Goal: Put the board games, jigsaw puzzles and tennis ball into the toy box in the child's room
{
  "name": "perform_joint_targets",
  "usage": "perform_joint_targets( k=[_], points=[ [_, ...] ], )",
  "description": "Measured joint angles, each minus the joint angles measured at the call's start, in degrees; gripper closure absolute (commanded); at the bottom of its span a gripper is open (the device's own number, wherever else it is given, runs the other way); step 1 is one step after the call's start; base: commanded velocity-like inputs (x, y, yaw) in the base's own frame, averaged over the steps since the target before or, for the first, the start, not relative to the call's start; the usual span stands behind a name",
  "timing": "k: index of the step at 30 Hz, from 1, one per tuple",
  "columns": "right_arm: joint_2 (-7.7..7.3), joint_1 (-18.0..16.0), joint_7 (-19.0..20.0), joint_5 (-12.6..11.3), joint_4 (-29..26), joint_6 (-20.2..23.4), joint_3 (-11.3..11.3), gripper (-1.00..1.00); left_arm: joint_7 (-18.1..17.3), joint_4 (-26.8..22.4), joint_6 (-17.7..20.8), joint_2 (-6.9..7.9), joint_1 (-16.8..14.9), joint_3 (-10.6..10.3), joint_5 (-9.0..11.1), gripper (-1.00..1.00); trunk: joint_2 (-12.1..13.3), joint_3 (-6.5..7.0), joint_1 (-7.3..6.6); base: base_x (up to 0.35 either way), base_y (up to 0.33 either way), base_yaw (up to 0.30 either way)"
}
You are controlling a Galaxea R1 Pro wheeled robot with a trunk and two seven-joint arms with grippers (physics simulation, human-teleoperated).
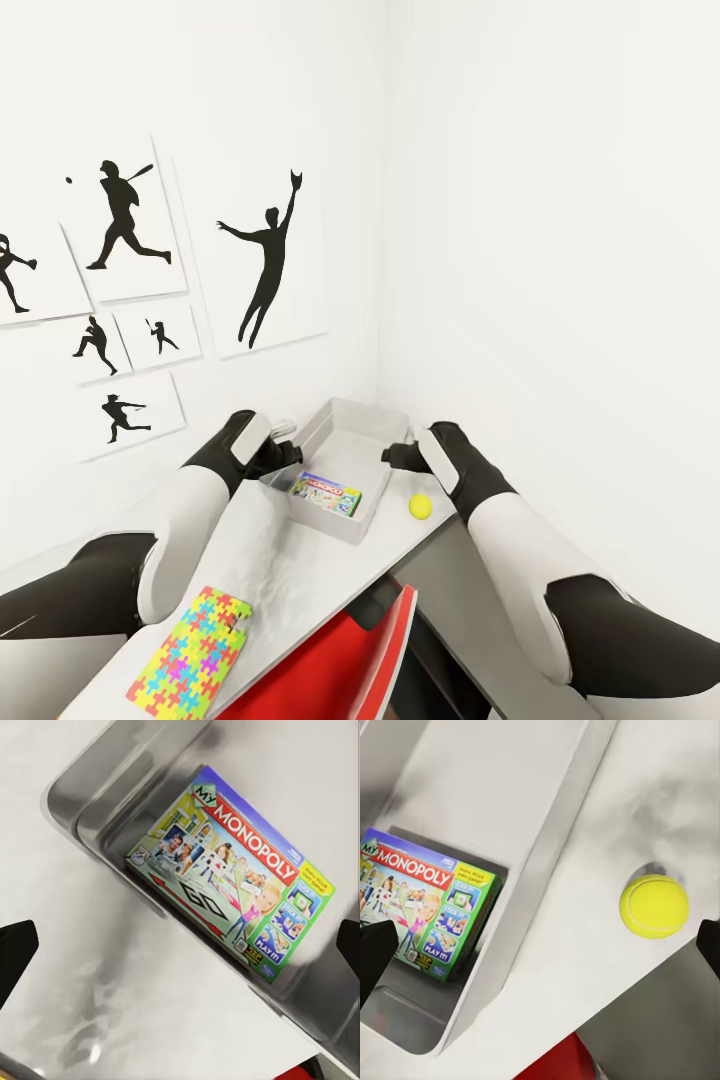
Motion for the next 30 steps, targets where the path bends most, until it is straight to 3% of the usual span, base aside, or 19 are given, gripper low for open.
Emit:
perform_joint_targets(
  k=[13,30],
  points=[
    [0.00,0.0,0.2,0.0,0.3,-0.4,0.0,-1.00,-0.2,0.0,-0.1,0.10,0.0,-0.2,0.0,-1.00,0.0,-0.12,0.00,0.000,0.000,0.000],
    [0.00,0.0,0.2,0.0,0.3,-0.4,0.0,-1.00,-0.2,0.0,-0.1,0.08,0.0,-0.1,0.1,-1.00,0.0,-1.59,0.00,0.000,0.000,0.000]
  ],
)
